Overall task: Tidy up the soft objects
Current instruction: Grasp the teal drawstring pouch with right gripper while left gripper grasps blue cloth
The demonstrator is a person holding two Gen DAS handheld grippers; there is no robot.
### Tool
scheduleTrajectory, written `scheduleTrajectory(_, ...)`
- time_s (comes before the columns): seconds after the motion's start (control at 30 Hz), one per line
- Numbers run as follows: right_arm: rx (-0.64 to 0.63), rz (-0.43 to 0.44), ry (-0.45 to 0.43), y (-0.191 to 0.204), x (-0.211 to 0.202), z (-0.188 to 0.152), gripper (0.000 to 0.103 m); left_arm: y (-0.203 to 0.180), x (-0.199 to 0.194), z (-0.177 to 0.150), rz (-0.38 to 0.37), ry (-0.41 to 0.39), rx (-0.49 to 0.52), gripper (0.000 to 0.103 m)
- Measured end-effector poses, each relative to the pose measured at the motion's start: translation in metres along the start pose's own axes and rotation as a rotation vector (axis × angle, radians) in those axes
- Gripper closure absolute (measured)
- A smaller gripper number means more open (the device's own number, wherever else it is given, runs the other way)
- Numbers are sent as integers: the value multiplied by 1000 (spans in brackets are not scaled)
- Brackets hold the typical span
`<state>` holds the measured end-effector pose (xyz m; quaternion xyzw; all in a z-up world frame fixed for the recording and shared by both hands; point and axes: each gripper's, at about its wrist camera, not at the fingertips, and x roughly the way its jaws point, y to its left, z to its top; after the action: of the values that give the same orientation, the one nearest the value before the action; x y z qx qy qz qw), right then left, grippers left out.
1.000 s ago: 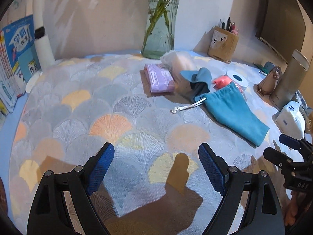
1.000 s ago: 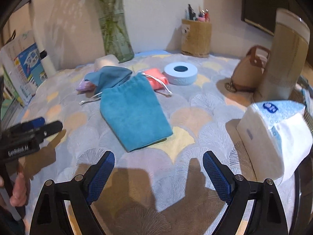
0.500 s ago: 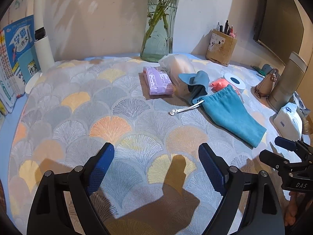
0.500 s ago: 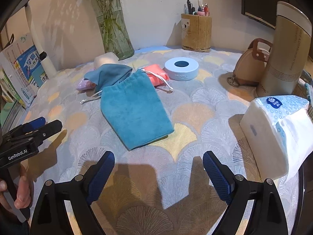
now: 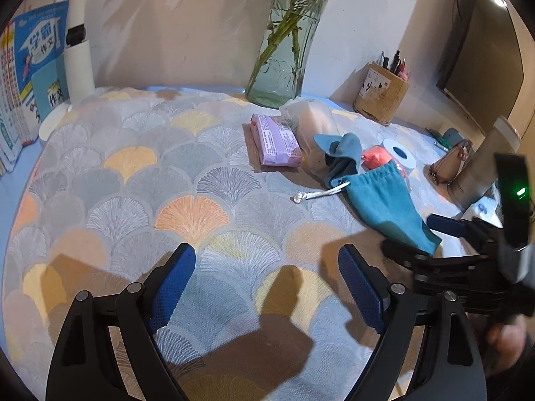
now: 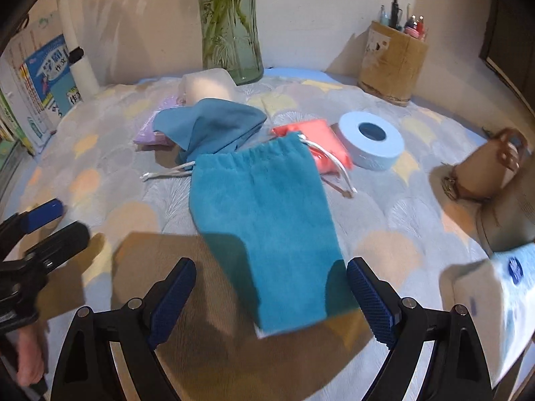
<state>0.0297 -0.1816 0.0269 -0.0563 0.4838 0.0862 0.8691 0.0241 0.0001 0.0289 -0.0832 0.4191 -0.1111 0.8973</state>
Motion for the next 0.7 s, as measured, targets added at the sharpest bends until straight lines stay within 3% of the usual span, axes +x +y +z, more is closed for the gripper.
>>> scheduleTrajectory(0.07,-15,-36,-23,1,4,4,12,-1,-3,8,-38,2,-29,17)
scheduleTrajectory(0.13,15,12,-31,-5,8,8,23,-6,-4,18,-64,7,-40,18)
scheduleTrajectory(0.17,31,45,-30,-9,10,9,34,-11,-3,24,-73,9,-34,18)
scheduleTrajectory(0.2,40,44,-49,-12,8,10,53,-17,-2,29,-76,10,-24,20)
scheduleTrajectory(0.3,50,21,-80,-20,-1,4,77,-41,13,46,-100,34,26,28)
scheduleTrajectory(0.43,162,50,-118,-51,-23,-19,82,-62,46,61,-95,64,62,28)
scheduleTrajectory(0.53,227,119,-145,-73,-37,-41,82,-74,67,70,-22,48,86,28)
scheduleTrajectory(0.57,235,143,-154,-77,-39,-47,82,-77,72,72,-6,47,97,36)
scheduleTrajectory(0.6,237,161,-162,-79,-41,-53,82,-82,78,73,11,47,116,60)
scheduleTrajectory(0.63,236,176,-161,-79,-40,-56,82,-86,83,74,19,65,136,71)
scheduleTrajectory(0.67,238,193,-158,-79,-40,-56,82,-88,86,74,23,76,148,92)
scheduleTrajectory(0.7,233,199,-159,-78,-40,-55,82,-90,85,73,23,77,159,95)
